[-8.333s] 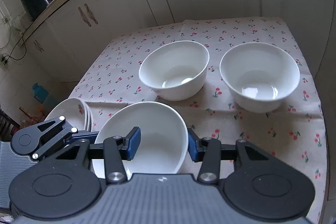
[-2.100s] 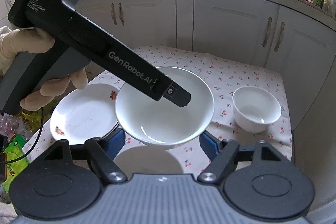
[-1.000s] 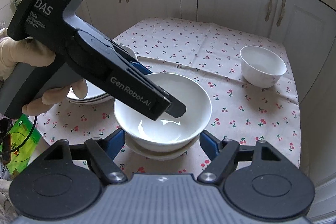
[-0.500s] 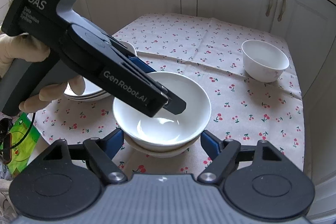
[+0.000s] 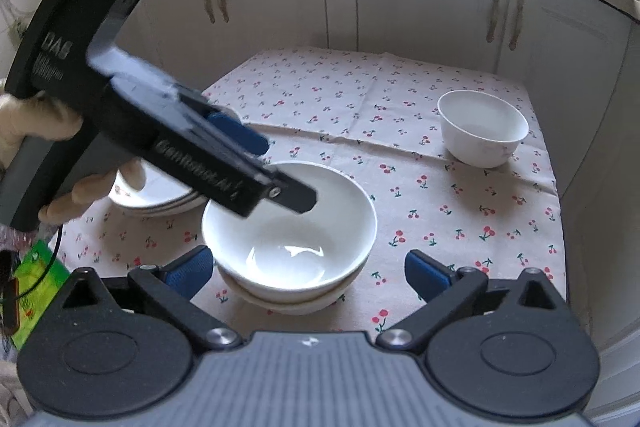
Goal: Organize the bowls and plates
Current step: 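Lower the held bowl into the other white bowl with the left gripper, then open the left gripper and withdraw it from the stacked bowls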
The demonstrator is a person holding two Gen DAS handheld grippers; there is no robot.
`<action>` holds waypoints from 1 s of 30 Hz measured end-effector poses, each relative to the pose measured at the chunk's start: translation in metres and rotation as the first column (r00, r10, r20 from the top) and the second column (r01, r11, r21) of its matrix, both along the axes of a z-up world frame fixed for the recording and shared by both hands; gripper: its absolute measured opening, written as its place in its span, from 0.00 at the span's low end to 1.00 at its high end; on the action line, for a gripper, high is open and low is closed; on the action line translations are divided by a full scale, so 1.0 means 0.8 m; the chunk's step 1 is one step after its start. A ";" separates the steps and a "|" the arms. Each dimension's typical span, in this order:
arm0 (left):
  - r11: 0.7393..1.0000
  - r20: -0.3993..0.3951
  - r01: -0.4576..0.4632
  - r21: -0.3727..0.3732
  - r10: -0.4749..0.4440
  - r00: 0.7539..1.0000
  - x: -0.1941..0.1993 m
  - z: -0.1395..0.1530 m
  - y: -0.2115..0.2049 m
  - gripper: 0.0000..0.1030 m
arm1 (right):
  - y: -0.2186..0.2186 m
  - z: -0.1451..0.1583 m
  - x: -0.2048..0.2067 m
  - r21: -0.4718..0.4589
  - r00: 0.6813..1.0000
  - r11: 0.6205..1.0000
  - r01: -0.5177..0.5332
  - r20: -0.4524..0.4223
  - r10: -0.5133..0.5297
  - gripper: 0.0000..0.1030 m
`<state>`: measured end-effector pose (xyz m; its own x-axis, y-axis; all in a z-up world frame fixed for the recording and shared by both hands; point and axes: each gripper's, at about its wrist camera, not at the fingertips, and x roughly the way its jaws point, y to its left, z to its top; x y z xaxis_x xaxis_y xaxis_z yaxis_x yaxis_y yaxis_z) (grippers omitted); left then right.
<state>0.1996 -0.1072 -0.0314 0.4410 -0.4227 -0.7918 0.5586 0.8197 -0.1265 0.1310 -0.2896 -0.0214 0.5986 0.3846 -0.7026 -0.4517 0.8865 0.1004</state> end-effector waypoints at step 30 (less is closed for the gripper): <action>0.993 0.087 0.077 -0.084 -0.069 0.994 0.132 0.055 -0.047 0.92 | -0.107 0.001 0.124 -0.123 0.977 0.982 0.146 0.174 -0.124 1.00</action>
<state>0.3050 -0.1445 0.0128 0.4697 -0.5221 -0.7119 0.6282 0.7642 -0.1460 0.2304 -0.3750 -0.0207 0.7504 0.2011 -0.6296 -0.3271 0.9408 -0.0893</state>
